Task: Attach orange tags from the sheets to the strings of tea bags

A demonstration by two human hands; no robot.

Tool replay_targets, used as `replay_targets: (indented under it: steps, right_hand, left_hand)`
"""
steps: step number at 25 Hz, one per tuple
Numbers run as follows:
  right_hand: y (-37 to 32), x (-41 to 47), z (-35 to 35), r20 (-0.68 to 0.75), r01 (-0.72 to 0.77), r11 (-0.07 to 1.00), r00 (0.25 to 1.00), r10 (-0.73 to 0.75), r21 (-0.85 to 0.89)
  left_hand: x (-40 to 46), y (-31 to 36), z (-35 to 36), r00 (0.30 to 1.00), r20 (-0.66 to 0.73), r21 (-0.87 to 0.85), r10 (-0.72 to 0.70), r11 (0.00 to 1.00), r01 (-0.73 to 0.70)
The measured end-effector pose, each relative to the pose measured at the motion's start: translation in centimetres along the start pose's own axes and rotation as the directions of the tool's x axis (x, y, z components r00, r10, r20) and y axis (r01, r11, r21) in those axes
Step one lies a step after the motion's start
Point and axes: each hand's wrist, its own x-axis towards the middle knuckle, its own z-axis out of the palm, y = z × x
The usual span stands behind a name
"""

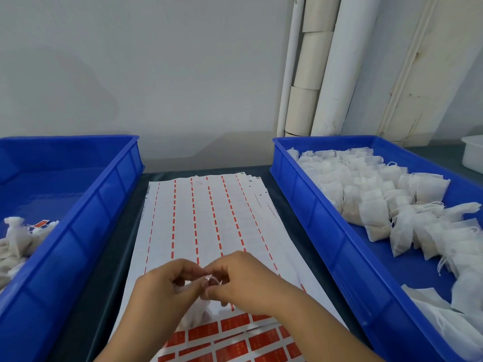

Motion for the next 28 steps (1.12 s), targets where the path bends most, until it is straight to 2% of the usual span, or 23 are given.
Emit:
replay_targets:
  steps: [5,8,11,14,17,19,21,23,24,25,26,28]
  right_hand:
    - [-0.2,-0.2,-0.7,0.002,0.012,0.997,1.0,-0.012,-0.076]
    - [-0.3,-0.3,-1.5,-0.007,0.029,0.999,1.0,-0.029,0.031]
    - [-0.3,-0.4,-1.5,-0.12,0.06,0.995,0.992,-0.049,0.084]
    - [0.2,-0.4,-2.0,-0.226,0.06,0.978,0.974,-0.014,0.198]
    - [0.4,-0.6,-2.1,-0.266,0.051,0.939,0.963,0.045,0.341]
    - [0.4,-0.3,-1.5,-0.238,0.031,0.87,0.966,0.101,0.493]
    - [0.3,0.2,-0.8,-0.15,-0.002,0.699,0.976,0.157,0.715]
    - [0.3,0.4,-0.1,-0.072,-0.012,0.492,0.986,0.15,0.871]
    - [0.5,0.4,0.3,-0.063,-0.007,0.462,0.989,0.136,0.887]
    - [0.8,0.4,0.7,-0.067,-0.009,0.526,0.99,0.125,0.85]
    - [1.1,0.3,1.3,-0.054,-0.035,0.655,0.992,0.115,0.755]
    - [1.2,0.3,2.7,0.005,-0.099,0.876,0.994,0.11,0.472]
  left_hand:
    - [0.0,-0.1,-0.4,1.0,0.016,0.021,-0.007,1.0,0.007]
    - [0.0,0.0,-0.6,1.0,0.03,0.02,-0.004,1.0,0.004]
    - [0.2,0.2,-0.8,0.998,0.044,0.016,-0.042,0.999,0.042]
    - [0.3,0.0,-1.4,0.992,0.044,0.015,-0.119,0.993,0.118]
    - [0.4,0.2,-1.8,0.99,0.086,0.095,-0.112,0.99,0.104]
    - [0.4,0.7,-1.5,0.986,0.146,0.15,-0.085,0.987,0.063]
    - [0.4,1.1,-1.0,0.979,0.186,0.114,-0.079,0.992,0.058]
    - [0.4,1.0,-0.7,0.977,0.173,-0.035,-0.126,0.99,0.134]
    - [0.4,0.8,-0.6,0.974,0.157,-0.141,-0.162,0.973,0.184]
    - [0.4,0.6,-0.5,0.97,0.142,-0.243,-0.197,0.943,0.227]
    - [0.4,0.4,-0.4,0.965,0.133,-0.328,-0.227,0.908,0.26]
    - [0.5,0.3,-0.2,0.954,0.129,-0.453,-0.27,0.84,0.299]
